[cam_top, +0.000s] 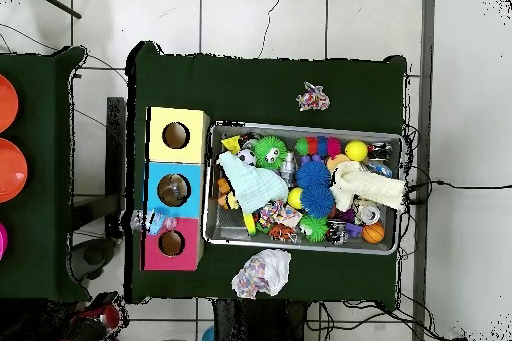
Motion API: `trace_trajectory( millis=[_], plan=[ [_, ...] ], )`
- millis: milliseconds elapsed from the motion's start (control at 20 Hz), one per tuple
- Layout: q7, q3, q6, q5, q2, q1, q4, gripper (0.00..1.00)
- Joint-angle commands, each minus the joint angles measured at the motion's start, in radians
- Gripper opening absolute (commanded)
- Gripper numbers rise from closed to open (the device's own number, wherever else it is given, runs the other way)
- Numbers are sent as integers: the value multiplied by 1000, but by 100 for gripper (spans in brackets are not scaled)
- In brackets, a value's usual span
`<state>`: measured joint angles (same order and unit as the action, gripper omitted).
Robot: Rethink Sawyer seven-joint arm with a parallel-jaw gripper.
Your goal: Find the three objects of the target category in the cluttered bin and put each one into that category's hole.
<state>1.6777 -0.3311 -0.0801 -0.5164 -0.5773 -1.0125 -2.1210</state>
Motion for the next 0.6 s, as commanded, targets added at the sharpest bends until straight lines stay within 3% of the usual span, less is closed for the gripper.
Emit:
trace_trajectory(
  millis=[50,600],
  plan=[
    [180,49,80,-18,36,50,106,0],
    [149,60,89,5,38,108,134,0]
  ],
)
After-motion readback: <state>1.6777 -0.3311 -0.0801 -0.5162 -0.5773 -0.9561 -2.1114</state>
